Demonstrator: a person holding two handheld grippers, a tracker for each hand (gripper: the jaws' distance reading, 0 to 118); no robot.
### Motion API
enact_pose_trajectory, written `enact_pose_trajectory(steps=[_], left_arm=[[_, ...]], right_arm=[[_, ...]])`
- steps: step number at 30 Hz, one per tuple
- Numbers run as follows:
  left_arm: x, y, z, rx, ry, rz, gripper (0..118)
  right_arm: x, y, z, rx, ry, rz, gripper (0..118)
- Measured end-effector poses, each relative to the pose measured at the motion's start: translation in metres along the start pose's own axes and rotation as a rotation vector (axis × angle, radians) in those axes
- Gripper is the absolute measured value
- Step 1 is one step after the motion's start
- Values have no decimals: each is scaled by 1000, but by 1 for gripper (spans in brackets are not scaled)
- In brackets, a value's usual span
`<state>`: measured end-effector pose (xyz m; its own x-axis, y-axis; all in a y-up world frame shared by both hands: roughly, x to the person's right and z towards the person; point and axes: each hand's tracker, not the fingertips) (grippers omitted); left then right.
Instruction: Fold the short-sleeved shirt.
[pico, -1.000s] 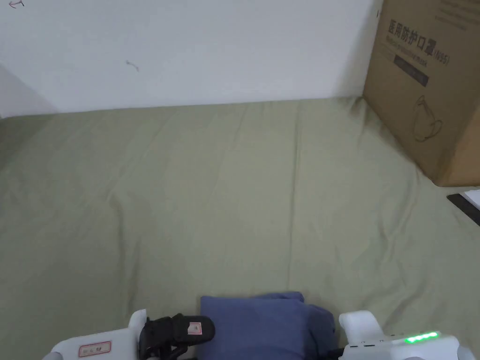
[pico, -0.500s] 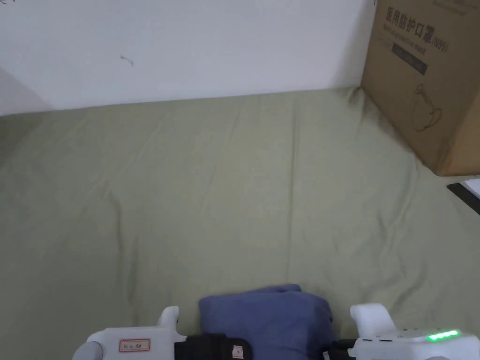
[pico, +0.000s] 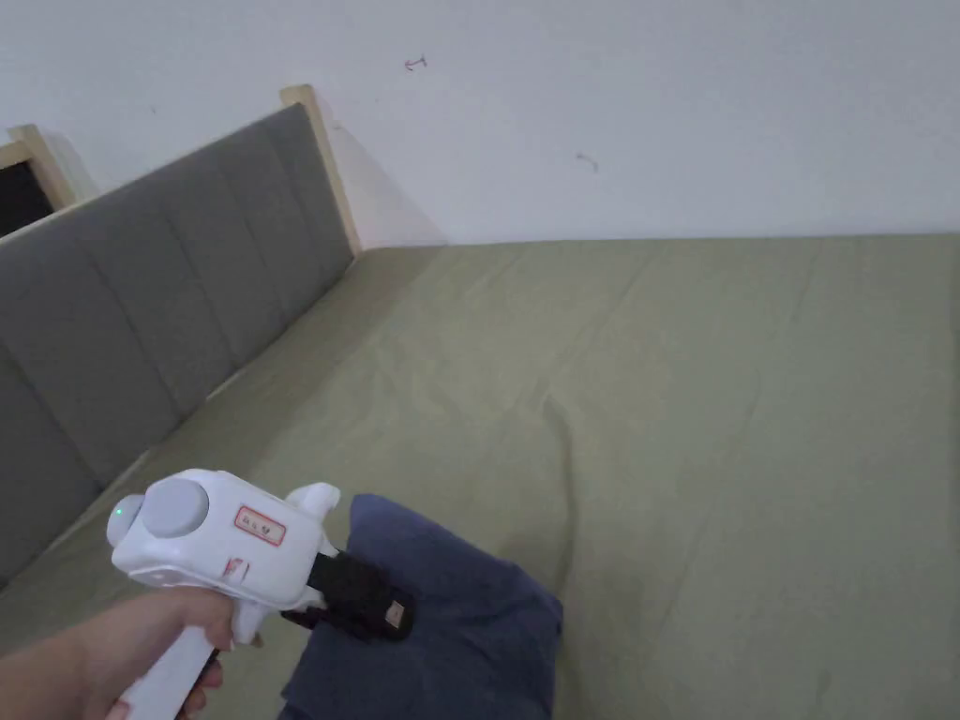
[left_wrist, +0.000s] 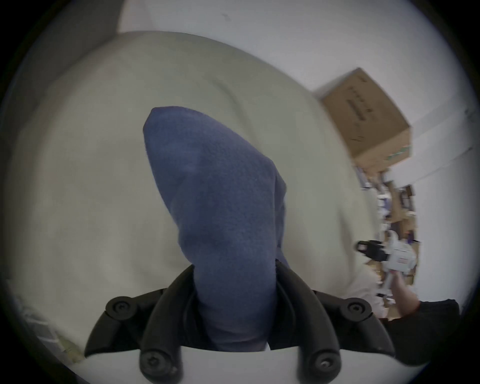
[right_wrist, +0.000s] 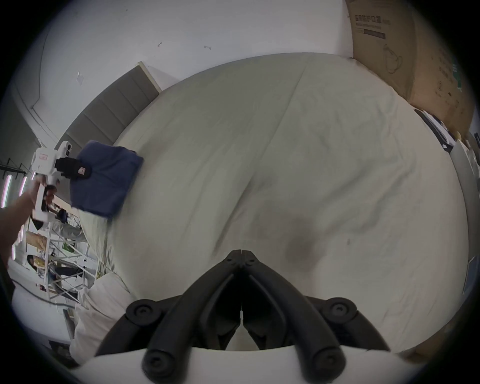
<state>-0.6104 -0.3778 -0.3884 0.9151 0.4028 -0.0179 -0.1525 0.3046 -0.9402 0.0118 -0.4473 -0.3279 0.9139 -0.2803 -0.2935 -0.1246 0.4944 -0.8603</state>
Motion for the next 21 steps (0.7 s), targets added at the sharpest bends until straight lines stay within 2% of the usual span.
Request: enact_pose_trajectory(steps=[4, 8, 11, 12, 13, 14, 15, 16, 21], left_arm=[[-53, 16, 33, -14, 153, 1, 23], [-78, 28, 35, -55, 267, -28, 23], [-72, 31, 31, -82, 368, -89, 32], [-71, 33, 31, -77, 383, -99, 41], [-70, 33, 31, -65, 375, -92, 54], [-67, 30, 33, -48, 393, -105, 75], [-65, 30, 34, -27, 415, -116, 105], [-62, 29, 36, -13, 441, -123, 116], [-44, 20, 53, 42, 462, -115, 118]], right_arm=[[-21, 3, -15, -43, -2, 28, 0], [-34, 10, -22, -61, -7, 44, 0], [-36, 18, -21, -43, 1, 24, 0], [-36, 21, -20, -40, 4, 16, 0], [-35, 23, -18, -35, 5, 9, 0], [-35, 25, -17, -29, 3, 3, 0], [-35, 25, -15, -24, -1, 3, 0], [-36, 26, -13, -18, -4, 4, 0], [-35, 24, 1, 5, 4, 17, 0]])
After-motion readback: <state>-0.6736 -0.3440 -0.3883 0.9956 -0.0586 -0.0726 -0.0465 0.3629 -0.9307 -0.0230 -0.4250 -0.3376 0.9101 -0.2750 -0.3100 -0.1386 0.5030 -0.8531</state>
